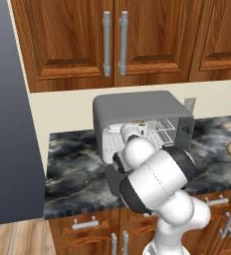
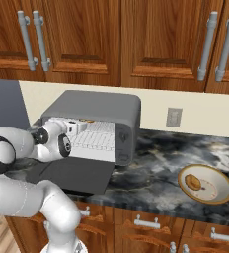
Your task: Pick up the heated bread from the toaster oven and place it in the bowl. Then move the bread bowl to the dining counter.
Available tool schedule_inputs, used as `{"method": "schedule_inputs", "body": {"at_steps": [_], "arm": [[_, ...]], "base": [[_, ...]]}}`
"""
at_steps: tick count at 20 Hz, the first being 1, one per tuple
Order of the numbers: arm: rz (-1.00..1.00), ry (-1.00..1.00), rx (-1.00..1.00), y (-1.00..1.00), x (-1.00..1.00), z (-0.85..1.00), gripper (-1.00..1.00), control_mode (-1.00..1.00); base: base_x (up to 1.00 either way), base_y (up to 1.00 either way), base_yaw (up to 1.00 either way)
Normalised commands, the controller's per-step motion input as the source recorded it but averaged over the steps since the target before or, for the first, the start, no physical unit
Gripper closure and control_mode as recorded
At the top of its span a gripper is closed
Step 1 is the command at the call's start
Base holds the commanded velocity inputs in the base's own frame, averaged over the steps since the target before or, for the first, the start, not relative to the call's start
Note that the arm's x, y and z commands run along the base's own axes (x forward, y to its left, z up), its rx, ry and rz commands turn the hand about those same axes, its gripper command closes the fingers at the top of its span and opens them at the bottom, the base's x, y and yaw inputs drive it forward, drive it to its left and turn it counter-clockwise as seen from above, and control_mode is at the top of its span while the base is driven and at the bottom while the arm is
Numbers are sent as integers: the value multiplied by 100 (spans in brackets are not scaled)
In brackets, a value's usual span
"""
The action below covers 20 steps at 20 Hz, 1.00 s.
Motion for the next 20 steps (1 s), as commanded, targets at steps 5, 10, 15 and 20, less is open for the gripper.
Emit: {"method": "schedule_inputs", "body": {"at_steps": [5,10,15,20], "arm": [[0,12,-8,0,2,-6,-100,-100],[-2,39,-4,0,-5,0,-100,-100],[-5,74,-1,0,-53,28,-100,-100],[-5,91,-1,-6,-86,25,-100,-100]], "base": [[0,0,0],[0,0,0],[0,0,0],[0,0,0]]}}
